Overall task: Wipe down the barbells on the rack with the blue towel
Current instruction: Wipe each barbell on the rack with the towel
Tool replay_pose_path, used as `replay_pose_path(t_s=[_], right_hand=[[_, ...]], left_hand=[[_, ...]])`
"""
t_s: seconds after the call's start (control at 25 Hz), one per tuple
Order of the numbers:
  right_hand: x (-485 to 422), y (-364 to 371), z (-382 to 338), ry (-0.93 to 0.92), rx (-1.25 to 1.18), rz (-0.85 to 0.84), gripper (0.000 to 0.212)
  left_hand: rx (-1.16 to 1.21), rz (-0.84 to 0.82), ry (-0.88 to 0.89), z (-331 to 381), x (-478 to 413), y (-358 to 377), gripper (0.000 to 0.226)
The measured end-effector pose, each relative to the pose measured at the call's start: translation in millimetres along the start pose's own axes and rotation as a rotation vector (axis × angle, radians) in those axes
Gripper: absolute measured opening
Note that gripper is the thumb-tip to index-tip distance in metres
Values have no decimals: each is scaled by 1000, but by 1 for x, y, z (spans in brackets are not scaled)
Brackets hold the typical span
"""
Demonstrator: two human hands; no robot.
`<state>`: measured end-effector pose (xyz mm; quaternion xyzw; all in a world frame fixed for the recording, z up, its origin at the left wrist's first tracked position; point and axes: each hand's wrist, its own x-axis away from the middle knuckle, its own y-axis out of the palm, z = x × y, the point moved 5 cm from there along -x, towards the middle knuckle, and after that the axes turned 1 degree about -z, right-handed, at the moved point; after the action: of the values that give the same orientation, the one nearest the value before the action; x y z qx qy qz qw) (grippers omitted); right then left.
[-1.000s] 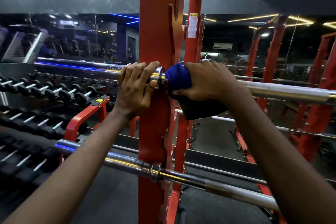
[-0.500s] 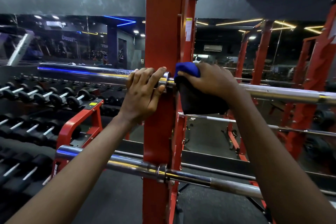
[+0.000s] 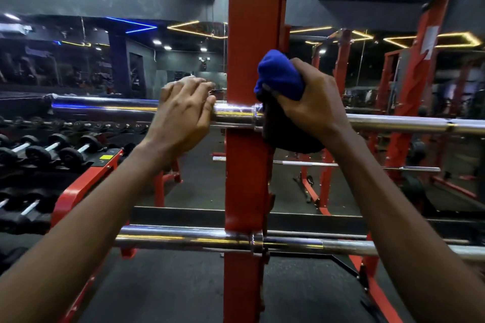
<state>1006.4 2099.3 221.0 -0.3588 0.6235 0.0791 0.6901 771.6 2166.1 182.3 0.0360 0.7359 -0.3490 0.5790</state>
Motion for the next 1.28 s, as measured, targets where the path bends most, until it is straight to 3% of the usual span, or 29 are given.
replay_pose_path(t_s=[0.16,0.36,0.52,0.72,0.92,1.12,1.28], right_hand=[[-9,39,-41,-31,265,0,52],[-9,119,-72,67,552,-72,62],[-33,135,-84,169,444,-141,60],[1,123,-73,113,364,232,44],[-9,133,-76,314,444,241,46],[-9,148,-86,156,387,146,58],[0,138,-84,163,318,185,65]], left_hand=[[-80,-102,-111,-70,2,-6,46],[-132,-16,-133,-107,19,-8,55],[-94,53,-92,-107,19,-10,47],[-104,131,-83,-110,19,-7,43],[-78,204,-53,-111,21,-6,40],[-69,180,-52,-113,21,-6,44],[-122,62,117,-116,30,-5,50]])
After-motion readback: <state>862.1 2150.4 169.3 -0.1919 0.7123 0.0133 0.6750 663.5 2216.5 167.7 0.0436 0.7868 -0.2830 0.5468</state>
